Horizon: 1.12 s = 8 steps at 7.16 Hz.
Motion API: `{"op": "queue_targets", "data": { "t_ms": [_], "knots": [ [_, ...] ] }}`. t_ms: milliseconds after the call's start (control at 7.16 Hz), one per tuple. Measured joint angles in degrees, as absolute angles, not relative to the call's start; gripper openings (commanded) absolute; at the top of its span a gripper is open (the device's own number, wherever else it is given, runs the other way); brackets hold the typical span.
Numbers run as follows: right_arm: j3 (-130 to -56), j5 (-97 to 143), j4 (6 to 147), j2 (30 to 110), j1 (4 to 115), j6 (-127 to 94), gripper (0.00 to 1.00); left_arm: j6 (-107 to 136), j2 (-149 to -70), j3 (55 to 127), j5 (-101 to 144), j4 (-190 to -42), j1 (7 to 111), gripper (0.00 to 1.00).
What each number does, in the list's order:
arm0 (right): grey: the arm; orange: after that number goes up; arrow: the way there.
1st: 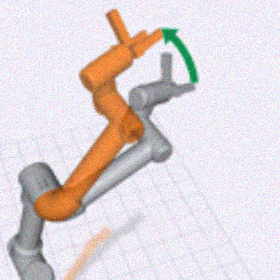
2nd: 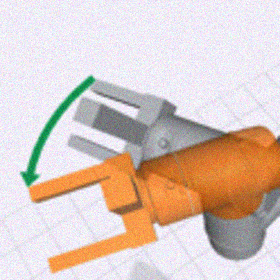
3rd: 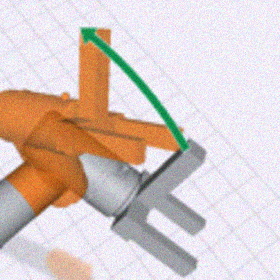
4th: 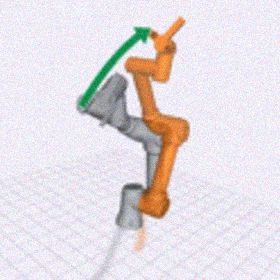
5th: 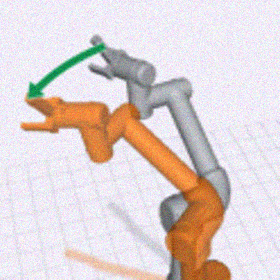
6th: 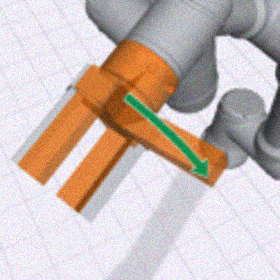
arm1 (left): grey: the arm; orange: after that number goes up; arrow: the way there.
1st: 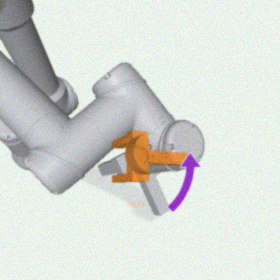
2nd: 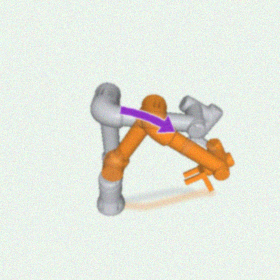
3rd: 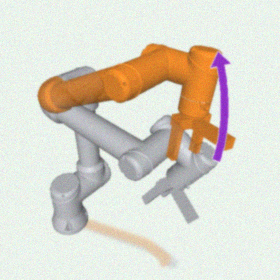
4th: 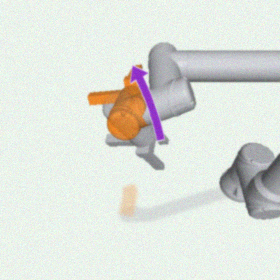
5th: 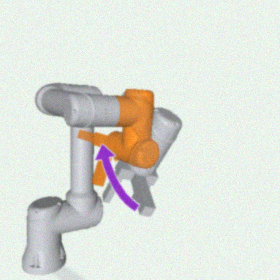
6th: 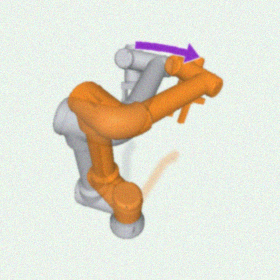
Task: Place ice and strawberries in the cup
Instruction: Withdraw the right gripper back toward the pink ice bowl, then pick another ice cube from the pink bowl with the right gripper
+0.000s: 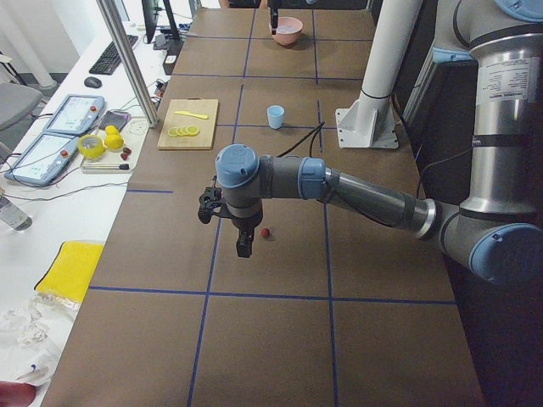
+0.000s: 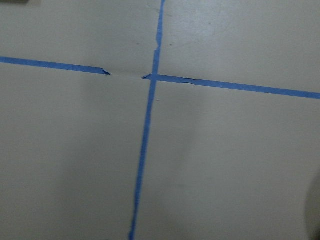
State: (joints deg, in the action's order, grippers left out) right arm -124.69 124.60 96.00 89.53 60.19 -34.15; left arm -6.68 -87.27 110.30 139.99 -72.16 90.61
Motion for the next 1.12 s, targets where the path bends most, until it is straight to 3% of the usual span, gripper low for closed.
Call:
{"op": "queue_targets", "data": {
  "t_ms": [419, 699, 1118],
  "knots": [
    [-114.80, 130.08, 88.12, 100.48, 74.70, -11.58, 0.99, -6.66, -87.00, 110.34, 139.76, -72.16, 90.60, 1.00],
    [-108.81, 130.20, 85.76, 101.79, 78.01, -4.07, 0.99, -6.46, -86.71, 110.38, 139.60, -72.18, 90.54, 1.00],
    [-98.82, 130.34, 68.70, 103.28, 78.52, -8.14, 0.99, -6.35, -86.66, 110.39, 139.63, -72.24, 90.53, 1.00]
  ]
}}
